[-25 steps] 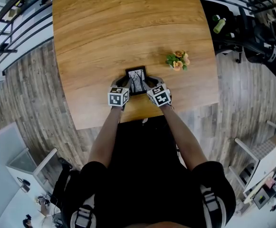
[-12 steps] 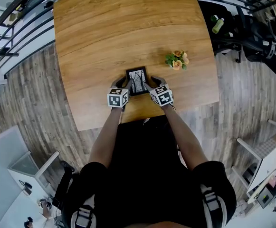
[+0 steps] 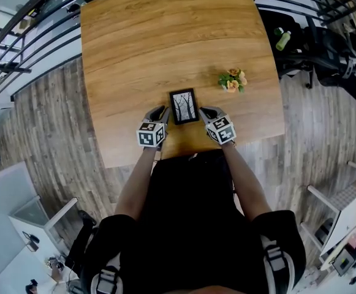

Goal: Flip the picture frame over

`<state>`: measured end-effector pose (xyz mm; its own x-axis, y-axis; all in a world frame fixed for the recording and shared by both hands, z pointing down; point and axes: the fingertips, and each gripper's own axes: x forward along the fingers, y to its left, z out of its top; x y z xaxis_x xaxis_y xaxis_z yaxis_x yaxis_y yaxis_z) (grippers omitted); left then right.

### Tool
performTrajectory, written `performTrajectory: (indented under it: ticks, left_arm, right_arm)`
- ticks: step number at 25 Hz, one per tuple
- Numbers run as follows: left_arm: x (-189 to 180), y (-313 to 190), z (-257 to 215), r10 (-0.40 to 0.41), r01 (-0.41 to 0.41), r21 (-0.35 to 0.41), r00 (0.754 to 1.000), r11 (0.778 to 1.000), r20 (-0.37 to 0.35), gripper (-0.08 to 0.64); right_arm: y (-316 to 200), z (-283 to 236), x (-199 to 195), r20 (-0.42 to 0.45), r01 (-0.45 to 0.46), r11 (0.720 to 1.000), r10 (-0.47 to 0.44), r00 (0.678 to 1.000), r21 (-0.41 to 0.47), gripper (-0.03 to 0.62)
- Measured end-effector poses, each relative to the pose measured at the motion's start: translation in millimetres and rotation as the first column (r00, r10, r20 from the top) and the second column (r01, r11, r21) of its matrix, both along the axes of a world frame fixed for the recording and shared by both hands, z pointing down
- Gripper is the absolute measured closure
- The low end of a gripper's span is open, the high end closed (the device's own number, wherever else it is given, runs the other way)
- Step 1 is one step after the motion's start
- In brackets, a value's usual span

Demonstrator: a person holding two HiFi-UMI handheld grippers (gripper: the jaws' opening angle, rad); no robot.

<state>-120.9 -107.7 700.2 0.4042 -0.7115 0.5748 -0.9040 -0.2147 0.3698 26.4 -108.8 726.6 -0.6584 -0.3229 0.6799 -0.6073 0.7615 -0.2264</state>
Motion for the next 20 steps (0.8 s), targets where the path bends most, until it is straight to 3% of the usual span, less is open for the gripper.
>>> performTrajectory:
  ticks: [9,20]
  left_arm:
    - [-6,12,-5,-0.005,0.005,0.016,1.0,1.0,0.013,0.525]
    - [3,22,-12,0.019,-0.019,0.036,1.0,0.999,0.023,0.532]
  right_arm:
    - [10,-9,10,0.02,-0.019,0.999,0.018,1.0,0.036,0.584]
    - [21,-11,12,0.005,-0.009,0.998,0.009,1.0,0.066,0.584]
